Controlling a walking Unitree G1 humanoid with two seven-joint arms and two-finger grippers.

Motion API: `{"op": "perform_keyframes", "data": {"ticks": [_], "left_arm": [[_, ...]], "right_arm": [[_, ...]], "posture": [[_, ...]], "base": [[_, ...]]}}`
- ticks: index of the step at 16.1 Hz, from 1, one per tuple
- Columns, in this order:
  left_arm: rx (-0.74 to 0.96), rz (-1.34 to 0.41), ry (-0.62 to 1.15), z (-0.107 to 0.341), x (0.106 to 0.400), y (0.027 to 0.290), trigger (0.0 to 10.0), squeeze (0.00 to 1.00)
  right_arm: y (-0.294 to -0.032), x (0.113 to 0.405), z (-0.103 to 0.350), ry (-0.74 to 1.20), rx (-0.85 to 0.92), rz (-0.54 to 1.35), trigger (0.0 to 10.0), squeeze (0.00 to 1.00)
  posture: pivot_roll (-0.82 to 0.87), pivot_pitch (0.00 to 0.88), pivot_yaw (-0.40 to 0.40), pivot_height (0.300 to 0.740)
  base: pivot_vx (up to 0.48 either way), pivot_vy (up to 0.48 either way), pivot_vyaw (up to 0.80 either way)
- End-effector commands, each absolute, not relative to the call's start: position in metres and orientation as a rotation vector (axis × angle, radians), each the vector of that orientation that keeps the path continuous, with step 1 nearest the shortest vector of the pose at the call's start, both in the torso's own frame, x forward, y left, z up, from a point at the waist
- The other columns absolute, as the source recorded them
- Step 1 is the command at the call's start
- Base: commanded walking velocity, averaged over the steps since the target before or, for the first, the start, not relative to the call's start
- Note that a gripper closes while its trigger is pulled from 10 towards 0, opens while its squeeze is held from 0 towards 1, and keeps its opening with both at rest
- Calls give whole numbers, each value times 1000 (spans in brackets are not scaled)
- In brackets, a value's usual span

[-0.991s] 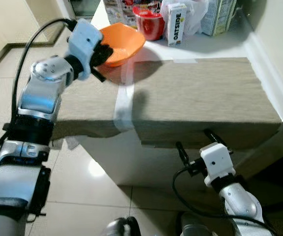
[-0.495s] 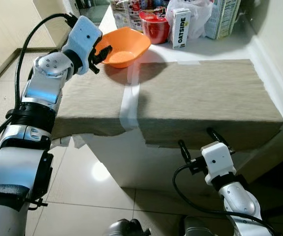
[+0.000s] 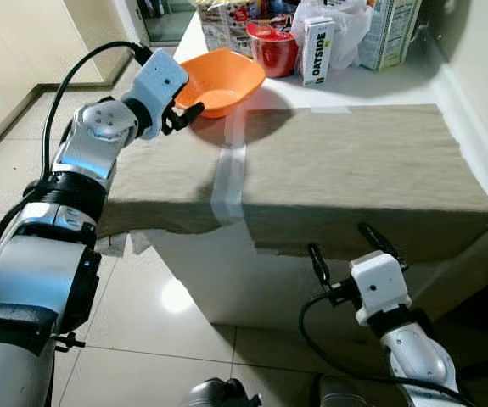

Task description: Setting the table

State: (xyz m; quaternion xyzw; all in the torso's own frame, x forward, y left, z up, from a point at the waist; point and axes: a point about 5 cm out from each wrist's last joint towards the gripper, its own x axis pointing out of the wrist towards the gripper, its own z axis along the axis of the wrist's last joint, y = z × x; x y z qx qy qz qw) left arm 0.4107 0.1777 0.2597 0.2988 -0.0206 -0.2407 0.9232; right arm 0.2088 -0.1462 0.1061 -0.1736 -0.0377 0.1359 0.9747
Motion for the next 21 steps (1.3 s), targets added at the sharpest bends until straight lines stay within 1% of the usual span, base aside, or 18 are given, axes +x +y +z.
{"op": "perform_keyframes", "data": {"ticks": [1,3,5,10,15,17,21], "left_arm": [[633,-506,-73,273,411,178,10000,0],[656,-536,-68,274,411,176,10000,0],[681,-570,-21,263,411,174,10000,0],[684,-616,24,253,410,171,10000,0],[700,-604,35,243,411,166,10000,0],[738,-586,47,237,412,166,10000,0],[800,-533,87,223,411,173,10000,0]], "right_arm": [[-145,207,111,-103,-362,272,10000,0],[-145,206,111,-101,-364,271,10000,0],[-146,204,112,-100,-367,271,10000,0],[-148,199,112,-89,-373,266,10000,0],[-154,192,114,-78,-386,255,10000,0],[-155,189,116,-76,-391,255,10000,0],[-155,189,117,-76,-396,261,10000,0]], "posture": [[-267,84,170,740],[-269,86,169,740],[-277,95,171,740],[-290,110,173,740],[-315,130,170,740],[-323,140,166,740],[-320,140,159,740]], "base": [[0,0,0],[0,0,0],[0,0,0],[0,0,0],[0,0,0],[0,0,0],[0,0,0]]}}
